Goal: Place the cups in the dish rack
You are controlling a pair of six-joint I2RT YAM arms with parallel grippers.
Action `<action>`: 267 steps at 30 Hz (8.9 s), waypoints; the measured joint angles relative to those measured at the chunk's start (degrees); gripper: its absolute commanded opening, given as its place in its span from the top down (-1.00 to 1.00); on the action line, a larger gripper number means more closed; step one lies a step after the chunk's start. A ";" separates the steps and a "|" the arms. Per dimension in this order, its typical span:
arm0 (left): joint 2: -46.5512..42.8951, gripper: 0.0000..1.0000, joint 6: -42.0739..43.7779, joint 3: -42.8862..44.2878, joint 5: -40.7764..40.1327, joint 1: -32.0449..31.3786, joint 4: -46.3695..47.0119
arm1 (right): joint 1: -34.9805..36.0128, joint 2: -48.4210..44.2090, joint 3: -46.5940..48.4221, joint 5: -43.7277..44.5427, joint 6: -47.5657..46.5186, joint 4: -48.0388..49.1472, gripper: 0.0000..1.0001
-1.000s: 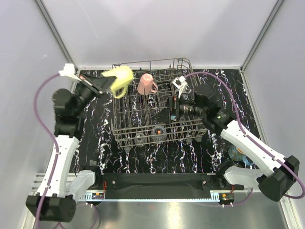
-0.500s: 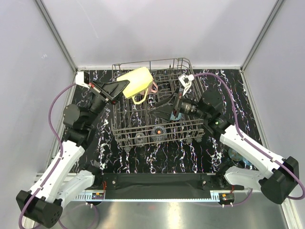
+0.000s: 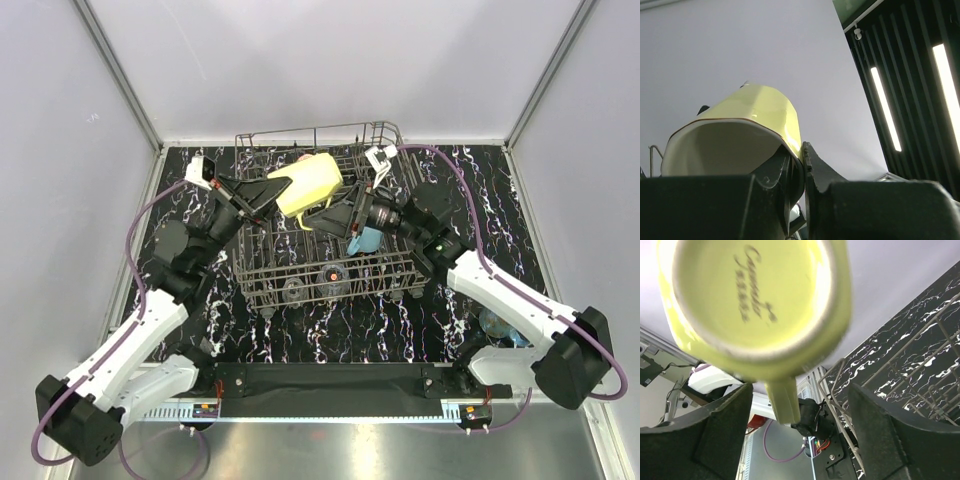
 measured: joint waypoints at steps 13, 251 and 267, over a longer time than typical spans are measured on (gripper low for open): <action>3.28 0.91 -4.22 -1.31 -3.02 -1.40 3.72 | 0.17 3.89 4.28 -1.73 -0.13 -0.55 1.00; 5.86 -0.98 65.05 8.72 16.13 2.23 -10.40 | -27.80 11.47 20.83 -11.02 61.00 15.82 1.00; 18.93 -0.98 84.56 8.15 17.62 -6.49 8.37 | -27.19 3.13 12.66 -15.13 65.70 22.08 1.00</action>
